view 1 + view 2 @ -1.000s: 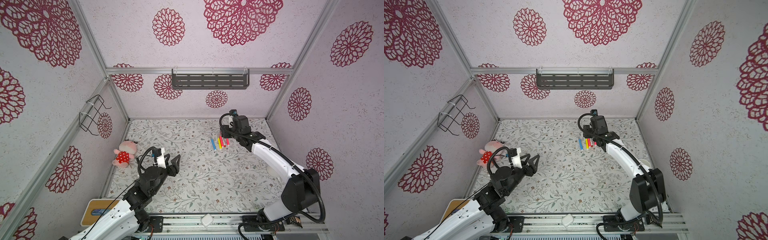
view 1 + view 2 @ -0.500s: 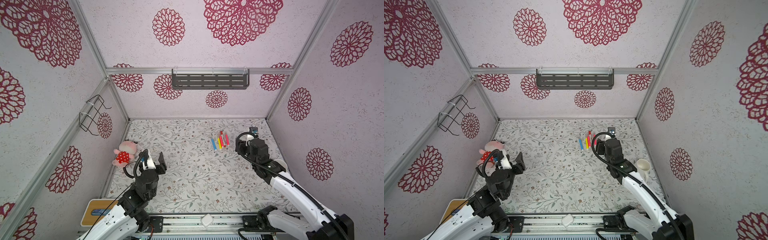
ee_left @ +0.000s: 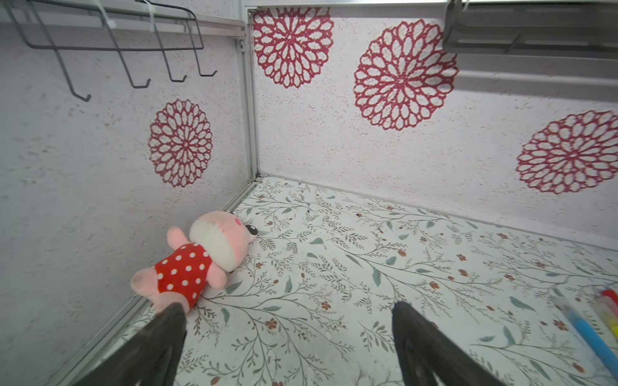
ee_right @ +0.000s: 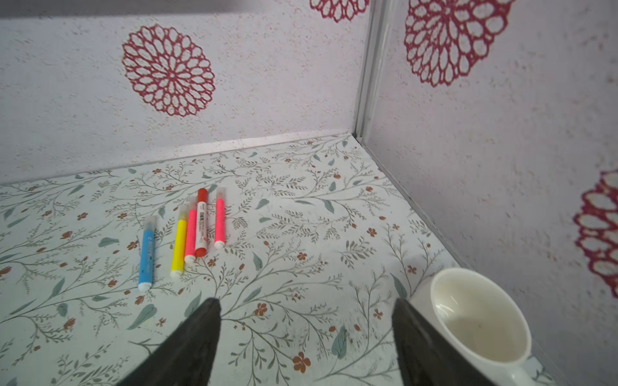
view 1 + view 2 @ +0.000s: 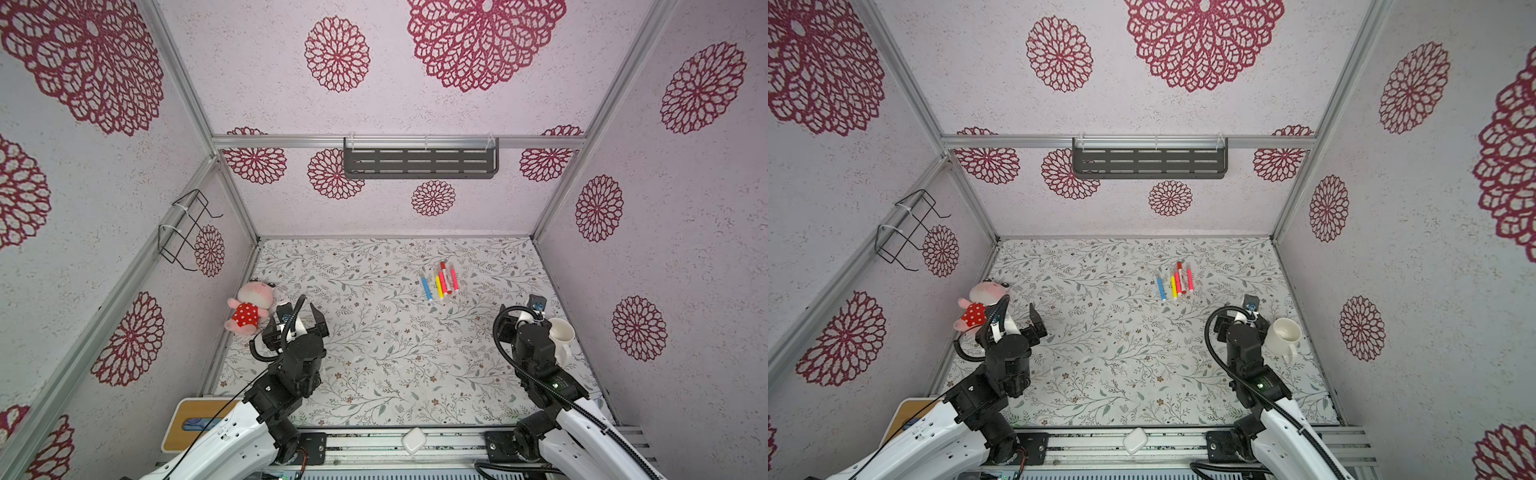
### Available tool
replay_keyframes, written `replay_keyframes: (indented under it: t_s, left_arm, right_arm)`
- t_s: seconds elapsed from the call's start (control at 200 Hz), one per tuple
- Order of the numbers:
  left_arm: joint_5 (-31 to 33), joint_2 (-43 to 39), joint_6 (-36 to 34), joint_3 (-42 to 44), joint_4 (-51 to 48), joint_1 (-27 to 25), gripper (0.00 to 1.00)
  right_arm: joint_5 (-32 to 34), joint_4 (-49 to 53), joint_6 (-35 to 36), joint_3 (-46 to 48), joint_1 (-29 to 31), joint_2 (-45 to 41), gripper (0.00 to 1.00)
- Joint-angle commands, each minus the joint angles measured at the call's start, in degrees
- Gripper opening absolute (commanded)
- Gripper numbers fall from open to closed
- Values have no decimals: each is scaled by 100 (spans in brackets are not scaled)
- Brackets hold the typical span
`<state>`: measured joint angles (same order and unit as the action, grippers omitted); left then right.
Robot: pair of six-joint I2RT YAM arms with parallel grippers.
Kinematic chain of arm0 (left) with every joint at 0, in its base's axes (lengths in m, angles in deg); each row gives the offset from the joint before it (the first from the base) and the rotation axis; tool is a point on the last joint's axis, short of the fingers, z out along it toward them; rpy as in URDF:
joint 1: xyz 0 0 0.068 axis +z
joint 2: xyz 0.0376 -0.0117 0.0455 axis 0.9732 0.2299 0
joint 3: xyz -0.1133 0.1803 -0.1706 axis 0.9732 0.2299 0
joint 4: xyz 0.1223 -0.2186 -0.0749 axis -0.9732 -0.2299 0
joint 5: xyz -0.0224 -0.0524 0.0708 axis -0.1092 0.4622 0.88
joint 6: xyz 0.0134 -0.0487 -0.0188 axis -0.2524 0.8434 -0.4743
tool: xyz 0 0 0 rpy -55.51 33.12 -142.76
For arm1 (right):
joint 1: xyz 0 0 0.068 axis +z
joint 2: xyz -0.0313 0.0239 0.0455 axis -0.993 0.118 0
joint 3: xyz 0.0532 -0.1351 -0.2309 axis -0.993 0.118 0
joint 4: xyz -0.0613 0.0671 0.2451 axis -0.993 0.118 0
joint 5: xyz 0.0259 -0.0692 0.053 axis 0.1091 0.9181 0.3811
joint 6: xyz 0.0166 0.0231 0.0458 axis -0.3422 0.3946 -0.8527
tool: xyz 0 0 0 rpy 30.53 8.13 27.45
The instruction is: Insert the pens into the pen caps
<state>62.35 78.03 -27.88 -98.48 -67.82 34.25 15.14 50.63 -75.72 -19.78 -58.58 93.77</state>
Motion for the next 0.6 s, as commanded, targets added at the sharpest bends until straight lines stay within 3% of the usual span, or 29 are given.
replay_keyframes:
  t_s: [0.0, 0.27, 0.525, 0.595]
  left_arm:
    - [694, 45, 248, 57, -394, -8, 98]
    - [1117, -16, 321, 121, -644, -8, 98]
    - [1585, -109, 746, 240, -1195, -12, 100]
    - [1724, -139, 473, 340, -889, -12, 100]
  right_arm:
    - [656, 139, -85, 208, 13, -553, 95]
    - [965, 651, -147, 675, 14, -1464, 99]
    - [915, 271, 19, 1047, 14, -1502, 99]
    - [894, 106, 164, 1200, 10, -1495, 99]
